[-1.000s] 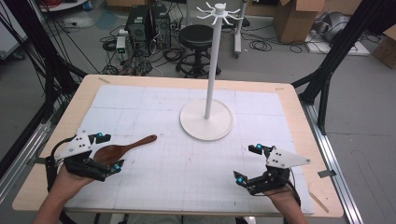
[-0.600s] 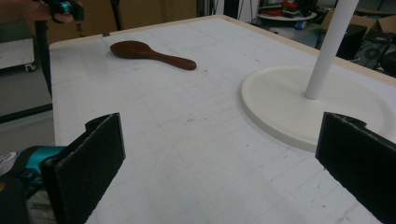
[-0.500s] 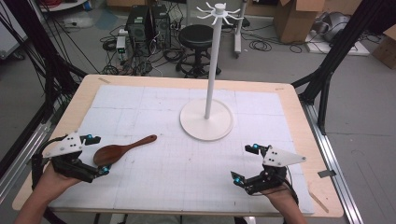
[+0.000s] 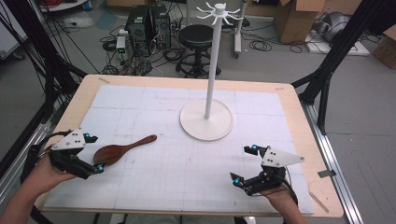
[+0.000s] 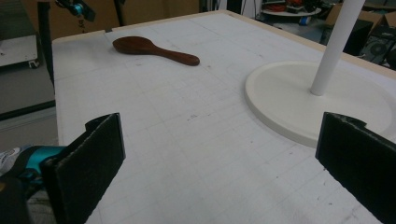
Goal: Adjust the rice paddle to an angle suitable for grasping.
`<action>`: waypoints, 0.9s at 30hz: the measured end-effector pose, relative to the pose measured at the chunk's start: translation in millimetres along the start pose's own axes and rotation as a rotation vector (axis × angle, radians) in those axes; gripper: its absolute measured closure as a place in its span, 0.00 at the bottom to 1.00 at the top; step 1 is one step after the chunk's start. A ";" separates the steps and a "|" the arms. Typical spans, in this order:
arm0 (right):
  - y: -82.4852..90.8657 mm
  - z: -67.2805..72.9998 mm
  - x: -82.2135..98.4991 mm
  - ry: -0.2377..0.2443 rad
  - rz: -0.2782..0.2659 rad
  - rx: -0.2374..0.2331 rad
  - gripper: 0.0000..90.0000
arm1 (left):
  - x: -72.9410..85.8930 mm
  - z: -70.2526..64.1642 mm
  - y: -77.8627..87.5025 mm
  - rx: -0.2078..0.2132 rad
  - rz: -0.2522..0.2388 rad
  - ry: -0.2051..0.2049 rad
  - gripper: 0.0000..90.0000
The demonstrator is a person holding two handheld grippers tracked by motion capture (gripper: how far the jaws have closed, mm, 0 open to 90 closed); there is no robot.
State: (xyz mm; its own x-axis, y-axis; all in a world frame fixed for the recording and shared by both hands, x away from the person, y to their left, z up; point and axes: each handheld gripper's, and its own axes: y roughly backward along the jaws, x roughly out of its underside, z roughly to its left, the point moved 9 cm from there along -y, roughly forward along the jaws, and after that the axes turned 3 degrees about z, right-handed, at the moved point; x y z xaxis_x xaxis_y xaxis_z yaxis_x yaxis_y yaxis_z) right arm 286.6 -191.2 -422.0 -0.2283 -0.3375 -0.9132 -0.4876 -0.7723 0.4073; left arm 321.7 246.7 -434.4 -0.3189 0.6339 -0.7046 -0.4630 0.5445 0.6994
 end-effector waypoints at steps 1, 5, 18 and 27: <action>0.3 -0.2 0.4 -0.002 0.002 0.002 0.01 | 0.0 0.0 0.0 0.000 0.000 0.000 0.13; 1.2 -1.6 1.4 -0.010 0.002 0.004 0.01 | -0.5 2.0 -3.9 0.002 0.033 -0.011 0.19; 0.5 -1.5 2.9 -0.010 0.006 0.001 0.01 | 3.0 10.6 -17.2 0.006 0.162 -0.010 0.54; -0.4 -1.3 3.7 -0.003 0.011 0.001 0.01 | 0.8 22.9 -25.5 -0.055 0.223 -0.016 0.73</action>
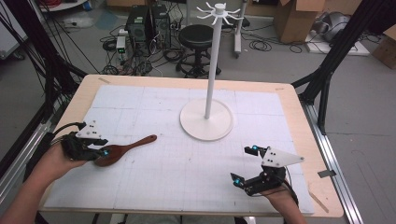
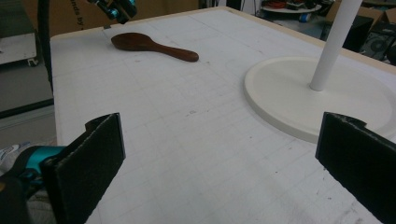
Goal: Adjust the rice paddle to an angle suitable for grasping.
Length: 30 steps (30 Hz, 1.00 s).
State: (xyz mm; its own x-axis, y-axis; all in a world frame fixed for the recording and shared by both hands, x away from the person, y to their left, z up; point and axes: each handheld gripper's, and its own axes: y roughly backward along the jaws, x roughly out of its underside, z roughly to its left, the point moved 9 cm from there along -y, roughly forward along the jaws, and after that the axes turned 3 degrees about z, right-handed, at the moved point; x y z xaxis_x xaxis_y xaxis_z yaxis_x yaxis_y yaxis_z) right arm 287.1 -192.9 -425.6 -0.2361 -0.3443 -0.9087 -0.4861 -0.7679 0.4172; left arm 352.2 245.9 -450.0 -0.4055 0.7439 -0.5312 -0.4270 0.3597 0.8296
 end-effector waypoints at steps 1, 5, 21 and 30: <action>-0.6 0.4 0.7 0.002 0.006 0.000 0.01 | -0.2 1.3 -1.7 -0.009 0.007 0.014 0.77; -1.6 1.2 1.7 0.006 0.013 0.001 0.01 | -1.5 5.2 -5.8 -0.015 0.020 0.022 0.81; -5.7 3.4 4.4 0.016 0.036 -0.006 0.01 | -0.2 15.4 -25.2 -0.078 0.095 -0.018 1.00; -5.8 3.6 5.1 0.015 0.040 -0.002 0.01 | 0.1 23.6 -37.2 -0.085 0.114 -0.021 1.00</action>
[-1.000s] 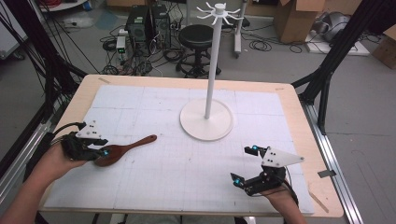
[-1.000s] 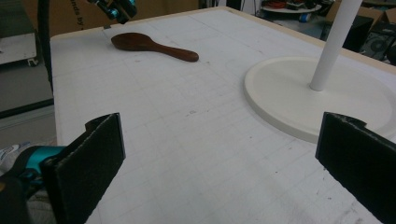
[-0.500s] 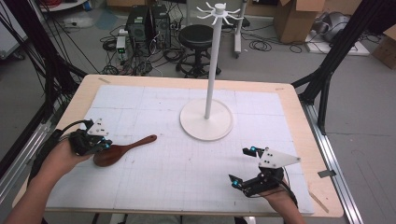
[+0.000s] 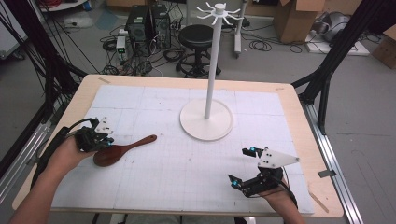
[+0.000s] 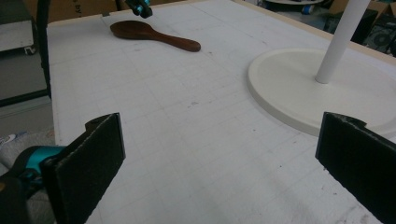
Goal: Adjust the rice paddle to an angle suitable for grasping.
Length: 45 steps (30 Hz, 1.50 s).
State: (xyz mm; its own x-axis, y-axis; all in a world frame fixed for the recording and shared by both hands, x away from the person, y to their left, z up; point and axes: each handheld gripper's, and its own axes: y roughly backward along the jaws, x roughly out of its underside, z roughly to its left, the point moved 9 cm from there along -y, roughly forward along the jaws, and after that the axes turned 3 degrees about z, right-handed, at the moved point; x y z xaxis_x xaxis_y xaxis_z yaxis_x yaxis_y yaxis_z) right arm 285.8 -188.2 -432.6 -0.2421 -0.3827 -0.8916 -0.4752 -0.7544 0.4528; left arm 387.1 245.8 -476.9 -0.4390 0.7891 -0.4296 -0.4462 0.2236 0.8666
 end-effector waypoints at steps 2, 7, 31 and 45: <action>-0.2 -0.2 0.4 0.002 0.002 0.001 0.01 | 0.2 2.3 -2.5 0.002 0.007 -0.001 1.00; -1.2 0.6 1.9 0.002 0.012 -0.003 0.01 | 1.0 4.4 -9.6 0.018 0.024 0.010 1.00; -3.2 0.5 5.9 0.004 0.034 -0.003 0.01 | 7.4 7.0 -20.1 0.074 0.067 -0.002 1.00; -4.7 3.3 6.8 0.005 0.042 -0.017 0.01 | 8.2 -7.8 -18.2 0.113 0.084 -0.029 1.00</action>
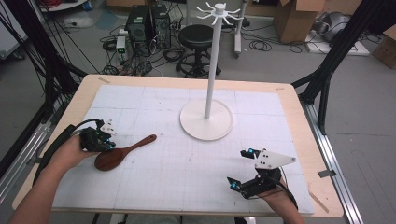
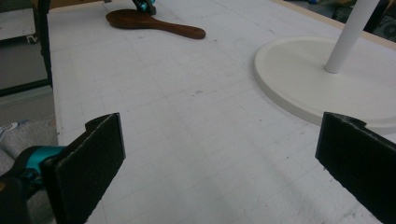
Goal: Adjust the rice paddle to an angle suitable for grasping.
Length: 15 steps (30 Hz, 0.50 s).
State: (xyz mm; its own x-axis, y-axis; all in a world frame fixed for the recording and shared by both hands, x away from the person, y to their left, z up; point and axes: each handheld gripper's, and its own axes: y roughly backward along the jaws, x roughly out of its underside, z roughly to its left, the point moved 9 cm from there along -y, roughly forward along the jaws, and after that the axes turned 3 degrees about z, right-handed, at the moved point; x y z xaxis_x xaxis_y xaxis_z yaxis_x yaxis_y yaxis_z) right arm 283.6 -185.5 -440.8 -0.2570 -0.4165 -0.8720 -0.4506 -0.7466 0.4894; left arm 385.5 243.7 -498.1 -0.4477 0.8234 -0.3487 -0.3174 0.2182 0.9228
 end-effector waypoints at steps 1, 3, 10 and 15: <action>0.0 0.0 0.0 0.000 0.000 0.000 0.01 | 0.2 -0.7 0.8 -0.001 0.007 -0.017 1.00; -0.1 -0.3 0.0 0.006 0.000 0.003 0.01 | -0.2 -4.5 1.4 0.005 0.011 -0.026 1.00; -0.1 0.6 0.1 0.007 0.003 0.000 0.01 | -1.1 -17.1 3.9 0.005 0.023 -0.065 1.00; -0.2 1.5 0.1 0.008 0.003 -0.001 0.01 | -0.6 -24.6 7.3 0.006 0.027 -0.066 1.00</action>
State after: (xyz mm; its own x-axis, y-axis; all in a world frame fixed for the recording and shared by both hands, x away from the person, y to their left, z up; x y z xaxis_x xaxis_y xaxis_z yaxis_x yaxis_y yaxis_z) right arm 282.3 -184.6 -441.0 -0.2516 -0.4231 -0.8705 -0.4490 -0.7457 0.4922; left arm 362.9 232.0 -495.2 -0.3999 0.8616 -0.3128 -0.3012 0.1987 0.9326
